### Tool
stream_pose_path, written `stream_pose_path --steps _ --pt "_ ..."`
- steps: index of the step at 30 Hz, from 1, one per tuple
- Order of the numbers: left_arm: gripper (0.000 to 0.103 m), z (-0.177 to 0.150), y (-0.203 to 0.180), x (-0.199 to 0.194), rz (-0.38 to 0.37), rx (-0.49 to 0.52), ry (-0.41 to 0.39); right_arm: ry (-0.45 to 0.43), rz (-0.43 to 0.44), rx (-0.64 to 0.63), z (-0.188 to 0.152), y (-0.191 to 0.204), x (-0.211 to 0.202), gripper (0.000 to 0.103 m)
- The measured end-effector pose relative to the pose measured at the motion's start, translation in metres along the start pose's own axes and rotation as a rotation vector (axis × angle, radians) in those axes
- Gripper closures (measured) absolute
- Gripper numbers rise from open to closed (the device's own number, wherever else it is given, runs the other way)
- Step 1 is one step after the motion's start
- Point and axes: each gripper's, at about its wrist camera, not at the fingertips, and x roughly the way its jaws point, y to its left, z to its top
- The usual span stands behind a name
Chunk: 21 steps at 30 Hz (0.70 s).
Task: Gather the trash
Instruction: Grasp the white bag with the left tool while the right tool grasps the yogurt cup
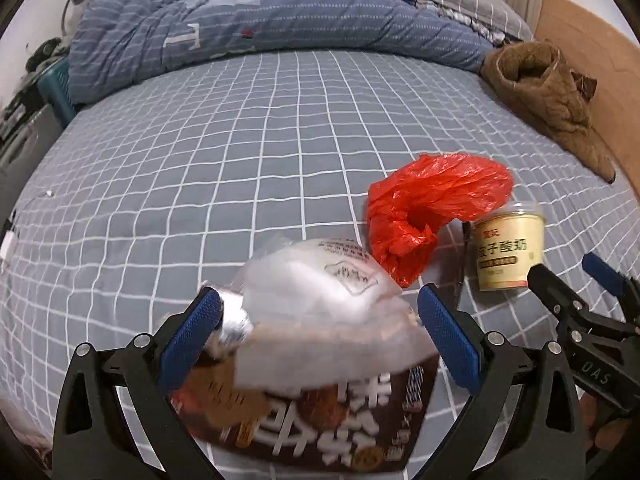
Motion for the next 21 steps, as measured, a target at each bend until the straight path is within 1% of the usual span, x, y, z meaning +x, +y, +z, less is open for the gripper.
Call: stream_pose_path --steps 6,8,10,11,14,15,17,18,19,20,21 --pt "0.007 0.008 -0.004 0.014 0.022 0.018 -0.003 0.036 0.011 0.021 0.007 -0.002 0.024 0.008" --pt "0.009 0.009 -0.006 0.017 0.039 0.038 -0.001 0.050 0.013 0.024 0.006 -0.002 0.030 0.010" --pt "0.018 0.011 -0.008 0.023 0.046 0.062 0.017 0.064 0.014 0.028 0.005 -0.004 0.036 0.012" --pt "0.024 0.012 -0.007 0.031 0.034 0.064 0.047 0.071 0.017 0.035 0.005 -0.004 0.039 0.013" --pt "0.026 0.016 -0.007 0.048 0.018 0.061 0.089 0.085 0.026 0.032 0.005 0.000 0.045 0.018" --pt "0.027 0.016 -0.007 0.050 0.022 0.065 0.089 0.088 0.026 0.026 0.005 0.002 0.046 0.020" --pt "0.029 0.015 -0.010 0.052 0.023 0.072 0.087 0.093 0.028 0.017 0.005 0.004 0.048 0.026" --pt "0.033 0.015 -0.011 0.052 0.022 0.073 0.084 0.094 0.027 0.018 0.004 0.004 0.049 0.028" --pt "0.037 0.015 -0.011 0.051 0.021 0.073 0.081 0.097 0.025 0.020 0.005 0.004 0.051 0.033" --pt "0.041 0.014 -0.011 0.052 0.014 0.074 0.081 0.100 0.029 0.023 0.004 0.004 0.052 0.033" --pt "0.043 0.014 -0.011 0.052 0.005 0.071 0.083 0.100 0.033 0.029 0.005 0.003 0.052 0.033"
